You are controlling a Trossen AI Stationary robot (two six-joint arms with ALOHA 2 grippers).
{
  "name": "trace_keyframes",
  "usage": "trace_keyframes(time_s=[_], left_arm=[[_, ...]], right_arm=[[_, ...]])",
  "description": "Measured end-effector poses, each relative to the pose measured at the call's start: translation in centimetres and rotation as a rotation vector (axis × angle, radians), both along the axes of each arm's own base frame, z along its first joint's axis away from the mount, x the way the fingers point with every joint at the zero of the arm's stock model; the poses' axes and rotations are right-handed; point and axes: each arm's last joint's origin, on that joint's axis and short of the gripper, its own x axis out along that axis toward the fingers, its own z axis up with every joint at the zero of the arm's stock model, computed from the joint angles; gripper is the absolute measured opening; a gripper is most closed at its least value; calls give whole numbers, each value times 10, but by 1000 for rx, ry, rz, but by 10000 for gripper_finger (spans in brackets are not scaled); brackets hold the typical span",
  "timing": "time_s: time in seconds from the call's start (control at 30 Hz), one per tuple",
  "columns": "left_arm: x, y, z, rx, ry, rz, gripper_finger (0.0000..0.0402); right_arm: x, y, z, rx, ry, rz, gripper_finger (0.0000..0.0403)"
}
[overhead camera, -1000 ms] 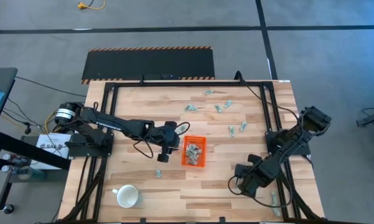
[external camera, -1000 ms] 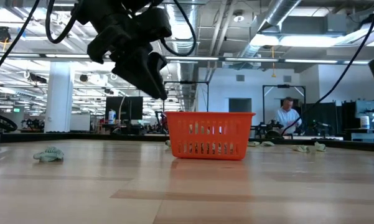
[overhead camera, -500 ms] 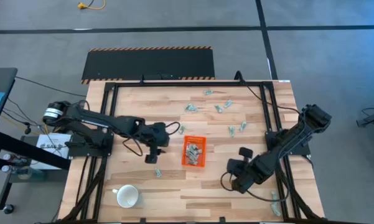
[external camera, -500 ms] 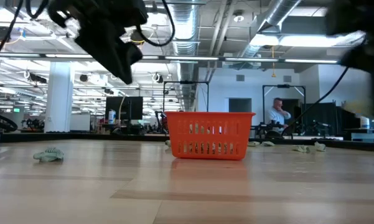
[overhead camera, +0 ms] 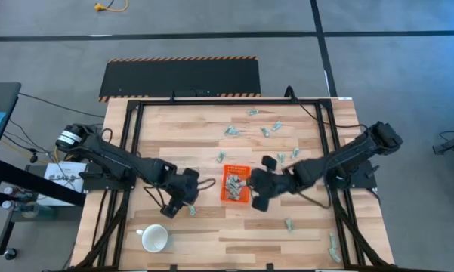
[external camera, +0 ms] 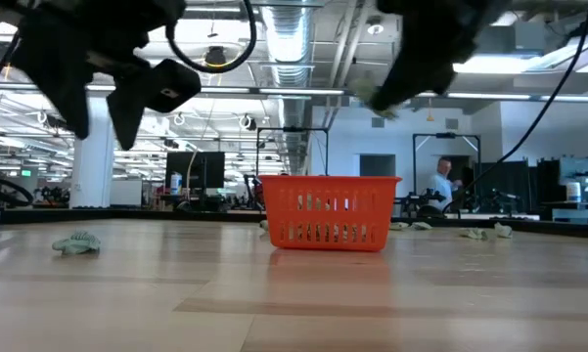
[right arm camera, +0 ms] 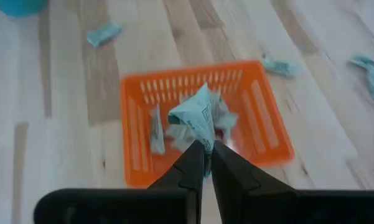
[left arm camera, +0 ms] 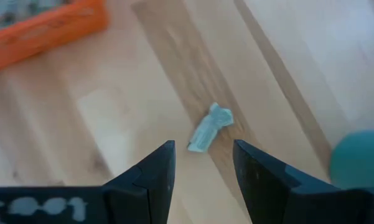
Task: Pick and place Stevia / Truvia into bins
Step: Put the stevia packet into the orange bin
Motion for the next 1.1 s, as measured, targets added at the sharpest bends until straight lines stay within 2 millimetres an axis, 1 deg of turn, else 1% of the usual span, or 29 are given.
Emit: trace_keyframes(time_s=[0.1,0.23,0.4,0.6,0.77,0.93,1.1], left_arm=[[1,-10,-9,44,12,-78,151],[3,-17,-21,125,24,-181,151],[8,-19,-36,183,51,-204,151],[14,-21,-46,184,51,-203,151],[14,-21,-46,181,54,-205,151],[13,-21,-46,184,59,-221,151],[13,-21,-46,185,56,-232,151]], right_arm=[[10,-15,3,42,-28,40,26],[16,-28,4,80,-33,73,27],[18,-38,4,106,-21,68,44],[18,-39,4,98,-17,76,91],[17,-40,3,92,-10,72,123],[17,-39,3,91,-6,72,138],[17,-39,2,90,-1,71,141]])
